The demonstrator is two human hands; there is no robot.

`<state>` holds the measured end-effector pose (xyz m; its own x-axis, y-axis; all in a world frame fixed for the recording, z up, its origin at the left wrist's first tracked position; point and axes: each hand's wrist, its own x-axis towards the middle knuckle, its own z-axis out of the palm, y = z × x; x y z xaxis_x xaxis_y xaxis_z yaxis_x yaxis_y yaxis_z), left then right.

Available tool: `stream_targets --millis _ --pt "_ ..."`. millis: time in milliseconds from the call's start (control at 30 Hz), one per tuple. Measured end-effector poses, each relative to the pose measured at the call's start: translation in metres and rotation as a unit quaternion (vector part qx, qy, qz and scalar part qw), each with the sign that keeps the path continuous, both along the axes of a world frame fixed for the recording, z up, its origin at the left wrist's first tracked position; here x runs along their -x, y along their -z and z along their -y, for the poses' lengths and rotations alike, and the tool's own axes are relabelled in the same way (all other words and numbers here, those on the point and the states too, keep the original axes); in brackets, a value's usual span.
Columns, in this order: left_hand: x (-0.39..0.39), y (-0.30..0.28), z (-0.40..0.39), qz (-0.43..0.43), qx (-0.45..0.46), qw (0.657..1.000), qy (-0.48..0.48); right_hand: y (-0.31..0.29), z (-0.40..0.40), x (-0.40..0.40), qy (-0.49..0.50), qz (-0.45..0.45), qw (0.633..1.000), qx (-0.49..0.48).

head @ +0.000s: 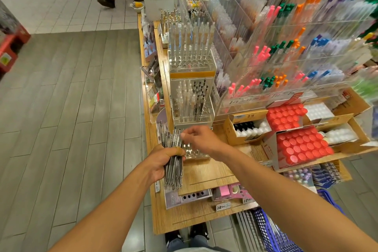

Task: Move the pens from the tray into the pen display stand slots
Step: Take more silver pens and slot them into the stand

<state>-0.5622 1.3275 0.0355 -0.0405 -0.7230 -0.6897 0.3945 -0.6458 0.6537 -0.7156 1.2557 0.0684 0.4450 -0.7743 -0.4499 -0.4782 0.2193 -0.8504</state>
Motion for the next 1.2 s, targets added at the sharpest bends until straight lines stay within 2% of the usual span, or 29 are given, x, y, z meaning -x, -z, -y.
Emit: stream_targets --millis 100,267,333,567,733,833,933,1033,1200 --pt "0.0 -0.001 -0.001 -0.001 0.004 1.0 0.0 -0.002 -0.003 -0.002 0.033 0.033 0.999 -0.027" --pt "0.004 -0.002 -0.001 0.012 0.016 1.0 -0.003 -0.003 -0.009 -0.005 0.036 0.027 0.998 -0.032" --pt "0.004 -0.003 -0.002 0.016 0.018 1.0 0.009 -0.005 -0.01 -0.004 0.027 0.016 0.999 -0.026" --pt "0.007 -0.005 -0.006 -0.028 0.027 0.999 0.028 -0.011 -0.007 0.001 -0.009 0.039 0.994 -0.097" --pt "0.009 -0.002 -0.011 -0.043 0.031 0.997 0.057 -0.011 0.005 0.007 0.062 0.116 0.979 -0.153" --pt "0.01 0.0 -0.012 -0.048 0.031 0.997 0.055 -0.009 0.008 0.012 0.09 0.158 0.971 -0.155" --pt "0.01 -0.002 -0.013 -0.055 0.03 0.996 0.068 -0.007 0.009 0.016 0.062 0.187 0.968 -0.154" --pt "0.01 -0.002 -0.014 -0.056 0.051 0.994 0.079 -0.004 0.01 0.019 0.02 0.178 0.976 -0.125" --pt "0.009 -0.005 -0.015 -0.058 0.046 0.993 0.096 -0.001 0.016 0.026 0.02 0.216 0.964 -0.153"
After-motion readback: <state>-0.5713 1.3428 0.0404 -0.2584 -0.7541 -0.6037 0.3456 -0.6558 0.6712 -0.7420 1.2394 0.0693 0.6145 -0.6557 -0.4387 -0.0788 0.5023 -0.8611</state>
